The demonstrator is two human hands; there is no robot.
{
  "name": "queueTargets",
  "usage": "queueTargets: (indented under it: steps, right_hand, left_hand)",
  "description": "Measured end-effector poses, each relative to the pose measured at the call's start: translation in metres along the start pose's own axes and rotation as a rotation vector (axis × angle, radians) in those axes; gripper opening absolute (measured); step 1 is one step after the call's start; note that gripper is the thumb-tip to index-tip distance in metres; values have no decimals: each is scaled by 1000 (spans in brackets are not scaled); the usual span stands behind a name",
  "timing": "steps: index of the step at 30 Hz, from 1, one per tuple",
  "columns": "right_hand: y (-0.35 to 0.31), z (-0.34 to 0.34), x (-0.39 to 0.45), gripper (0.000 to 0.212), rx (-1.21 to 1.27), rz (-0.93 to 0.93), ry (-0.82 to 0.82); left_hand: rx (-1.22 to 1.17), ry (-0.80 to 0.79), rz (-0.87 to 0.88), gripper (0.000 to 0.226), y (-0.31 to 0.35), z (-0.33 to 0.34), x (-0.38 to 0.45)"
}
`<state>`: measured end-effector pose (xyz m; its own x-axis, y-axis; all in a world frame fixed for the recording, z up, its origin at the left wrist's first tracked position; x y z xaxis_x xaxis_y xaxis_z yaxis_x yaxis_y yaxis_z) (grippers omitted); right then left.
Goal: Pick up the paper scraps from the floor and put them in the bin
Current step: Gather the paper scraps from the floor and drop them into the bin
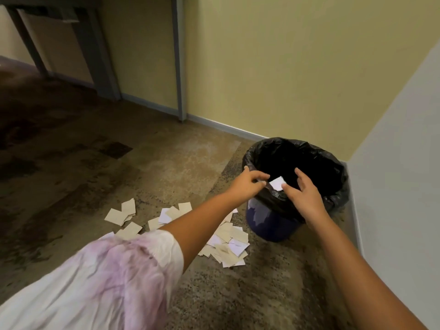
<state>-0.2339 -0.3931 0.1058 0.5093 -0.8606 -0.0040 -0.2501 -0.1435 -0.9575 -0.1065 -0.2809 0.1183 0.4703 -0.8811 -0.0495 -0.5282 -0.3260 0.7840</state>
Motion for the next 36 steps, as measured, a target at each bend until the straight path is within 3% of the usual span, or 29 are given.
queueTargets:
  steps: [5,7,11,14,16,20,24,26,29,33,36]
  right_hand:
    - [36,33,-43,38,9,-163,9]
    - [59,66,-63,38,-127,-153,-113]
    - [119,137,-105,63,-481,80,-539]
    - [162,166,-126,94,-724,340,-781]
    - [183,176,-136,107,-915,420,-912]
    - [210,189,-139,111,-1063,418,-894]
    - [219,196,-140,87,-1126,403,-855]
    - [222,196,-142,86,-1098,408,-823]
    - [221,192,-145,81,-1197,284,-817]
    - [222,192,-143,86,-1260,239,-861]
    - [223,192,-142,88,-1229,200,-834]
  left_hand:
    - [275,50,-60,26,-96,-18,-39]
    - [347,49,-167,26,-146,-29,-64]
    - [512,-57,-383,31,-239,-52,-118]
    - [586,-126,-514,39,-293,-67,-154]
    - [615,-164,-543,47,-319,-74,-166]
    - [707,-199,-542,74,-367,-98,-163]
    - [705,-241,-549,91,-406,-110,-130]
    - [707,-261,-527,94,-419,-109,-112]
    - [684,-296,-517,87,-438,-106,-91]
    - [652,-130,-636,58,-453,-107,-64]
    - [683,-105,-680,62,-458,-99,-53]
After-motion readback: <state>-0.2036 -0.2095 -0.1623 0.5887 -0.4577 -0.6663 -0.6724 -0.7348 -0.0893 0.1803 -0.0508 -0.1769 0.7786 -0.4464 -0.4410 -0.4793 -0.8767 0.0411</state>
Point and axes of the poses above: each hand's wrist, its own x-axis towards the middle knuckle, its own z-axis out of the palm, y = z × x, the point moved 1 cm from there along x, towards the middle knuckle, and after that the axes turned 11 degrees about x, right-handed, at the moved point
